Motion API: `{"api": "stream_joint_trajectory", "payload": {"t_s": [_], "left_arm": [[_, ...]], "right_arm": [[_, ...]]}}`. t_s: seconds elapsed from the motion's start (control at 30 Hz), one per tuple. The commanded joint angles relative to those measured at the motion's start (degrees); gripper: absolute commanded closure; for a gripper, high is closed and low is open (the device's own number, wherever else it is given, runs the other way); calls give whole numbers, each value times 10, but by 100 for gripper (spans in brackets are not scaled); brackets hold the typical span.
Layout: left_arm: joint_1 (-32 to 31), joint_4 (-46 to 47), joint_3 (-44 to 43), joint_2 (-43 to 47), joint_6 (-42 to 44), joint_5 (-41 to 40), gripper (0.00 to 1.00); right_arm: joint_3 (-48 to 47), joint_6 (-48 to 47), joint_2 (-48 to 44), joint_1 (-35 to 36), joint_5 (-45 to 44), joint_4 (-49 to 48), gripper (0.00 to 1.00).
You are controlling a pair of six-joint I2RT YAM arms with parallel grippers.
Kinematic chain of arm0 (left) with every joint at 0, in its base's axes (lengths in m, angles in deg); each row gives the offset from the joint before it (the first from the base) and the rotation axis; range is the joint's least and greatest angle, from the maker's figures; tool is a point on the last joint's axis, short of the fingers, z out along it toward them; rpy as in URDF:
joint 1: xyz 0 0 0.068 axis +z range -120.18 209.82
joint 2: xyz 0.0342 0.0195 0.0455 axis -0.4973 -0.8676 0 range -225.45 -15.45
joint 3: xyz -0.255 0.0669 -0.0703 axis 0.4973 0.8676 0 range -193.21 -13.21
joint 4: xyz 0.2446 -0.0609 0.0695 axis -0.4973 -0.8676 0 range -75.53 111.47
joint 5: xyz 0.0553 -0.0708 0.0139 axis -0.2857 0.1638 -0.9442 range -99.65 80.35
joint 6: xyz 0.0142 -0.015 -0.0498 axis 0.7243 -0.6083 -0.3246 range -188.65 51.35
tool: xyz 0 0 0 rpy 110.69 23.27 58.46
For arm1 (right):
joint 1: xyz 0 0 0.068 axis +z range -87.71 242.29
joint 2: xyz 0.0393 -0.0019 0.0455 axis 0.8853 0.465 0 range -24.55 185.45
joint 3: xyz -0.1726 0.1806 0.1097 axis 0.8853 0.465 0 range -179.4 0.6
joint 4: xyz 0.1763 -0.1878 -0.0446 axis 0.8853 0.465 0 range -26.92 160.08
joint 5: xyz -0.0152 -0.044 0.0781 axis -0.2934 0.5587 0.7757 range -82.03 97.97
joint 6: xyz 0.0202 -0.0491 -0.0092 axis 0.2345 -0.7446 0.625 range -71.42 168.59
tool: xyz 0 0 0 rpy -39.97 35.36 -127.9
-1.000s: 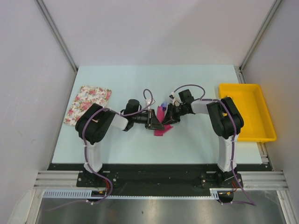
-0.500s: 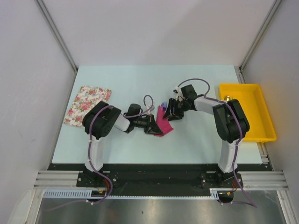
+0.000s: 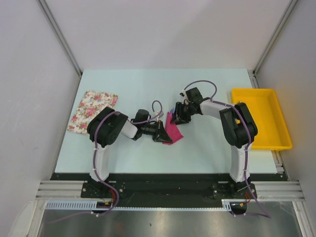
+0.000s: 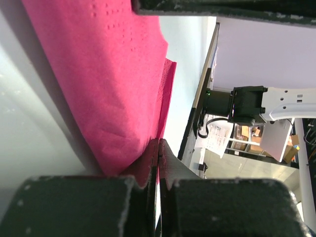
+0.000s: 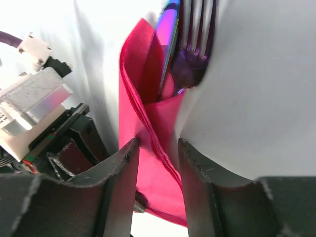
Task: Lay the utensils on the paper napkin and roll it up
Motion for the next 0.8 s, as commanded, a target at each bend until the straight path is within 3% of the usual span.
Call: {"api": "stream_joint_trajectory", "payload": {"t_s": [0.0,0.2,0.23,0.33,0.47,0.6,0.77], "left_arm": [[14,-27,-2,-14,39,-31,98],[18,-23,-5,-14,37,-32,98],[19,-20,-6,-14,36,-32,98],[23,-17,-8,-9,35,-34,98],[25,-12,-11,10,42,-39,95],[29,-52,-23,91,78,-40,70],[63,-143,-33,190,155,-69,52]], "right_arm": [[-4,-1,38,4,-20,8,59],[-6,12,65,3,-3,3,74],[-7,11,68,4,-1,3,84],[-9,14,68,-2,5,2,100],[-3,21,54,-10,29,-19,100],[2,47,29,-19,93,-71,100],[-11,57,-2,-13,112,-103,100]]}}
